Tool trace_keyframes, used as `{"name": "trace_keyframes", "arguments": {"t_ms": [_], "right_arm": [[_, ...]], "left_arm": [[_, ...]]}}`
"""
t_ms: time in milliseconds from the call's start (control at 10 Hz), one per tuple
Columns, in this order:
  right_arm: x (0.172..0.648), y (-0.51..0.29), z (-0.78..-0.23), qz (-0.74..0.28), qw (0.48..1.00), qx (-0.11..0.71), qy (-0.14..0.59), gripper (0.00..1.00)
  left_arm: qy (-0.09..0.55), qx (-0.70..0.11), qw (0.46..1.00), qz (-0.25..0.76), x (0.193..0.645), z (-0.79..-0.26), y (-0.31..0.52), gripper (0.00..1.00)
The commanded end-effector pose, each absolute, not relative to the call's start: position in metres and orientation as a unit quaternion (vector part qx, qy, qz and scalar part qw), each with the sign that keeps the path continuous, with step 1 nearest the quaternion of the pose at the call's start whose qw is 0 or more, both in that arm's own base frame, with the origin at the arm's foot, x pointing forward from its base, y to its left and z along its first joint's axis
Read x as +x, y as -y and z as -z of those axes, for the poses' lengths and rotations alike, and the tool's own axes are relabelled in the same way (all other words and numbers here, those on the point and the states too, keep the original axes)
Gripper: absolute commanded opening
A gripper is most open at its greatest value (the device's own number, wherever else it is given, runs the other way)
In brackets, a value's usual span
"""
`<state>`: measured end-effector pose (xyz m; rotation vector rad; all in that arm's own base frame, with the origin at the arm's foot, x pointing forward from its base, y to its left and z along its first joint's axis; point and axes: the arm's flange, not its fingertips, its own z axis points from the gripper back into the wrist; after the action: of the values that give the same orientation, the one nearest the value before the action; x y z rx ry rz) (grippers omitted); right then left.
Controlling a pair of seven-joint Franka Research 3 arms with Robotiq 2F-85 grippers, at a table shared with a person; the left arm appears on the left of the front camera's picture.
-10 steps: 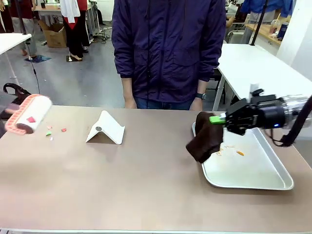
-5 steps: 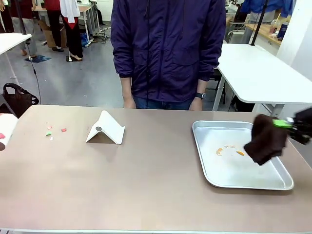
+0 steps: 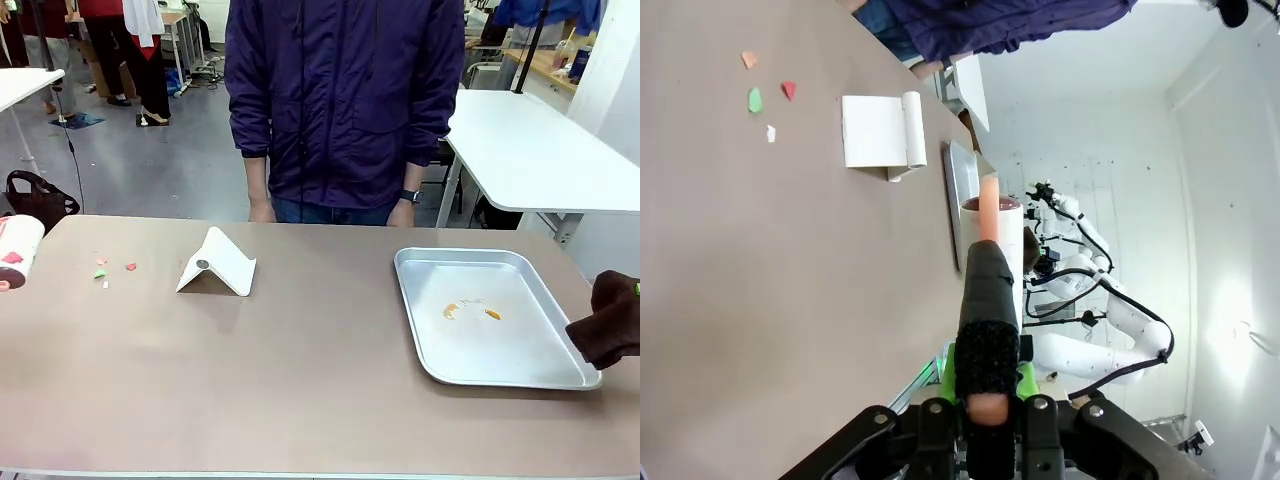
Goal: Clean the surface of the table.
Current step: Hold the Lint Roller with your left hand and the towel with your right hand, then if a person points to the right, clean the right side of the table with your right hand, and if they point to the left, clean the left side with your left hand.
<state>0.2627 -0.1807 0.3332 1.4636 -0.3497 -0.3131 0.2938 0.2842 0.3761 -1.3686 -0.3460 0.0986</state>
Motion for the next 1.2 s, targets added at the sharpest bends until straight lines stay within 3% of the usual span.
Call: {"name": "trace_keyframes", "arguments": {"t_ms": [0,1100], "right_arm": [[0.2647,0.1727,-0.3486,0.12,0.724,0.662,0.154,0.0],[0.2647,0.1727,-0.3486,0.12,0.724,0.662,0.154,0.0]], "left_arm": [[0.167,-0.631,0.756,-0.042,0.2792,-0.3766,-0.2912,0.0],[0.167,-0.631,0.756,-0.042,0.2792,-0.3766,-0.2912,0.0]]}}
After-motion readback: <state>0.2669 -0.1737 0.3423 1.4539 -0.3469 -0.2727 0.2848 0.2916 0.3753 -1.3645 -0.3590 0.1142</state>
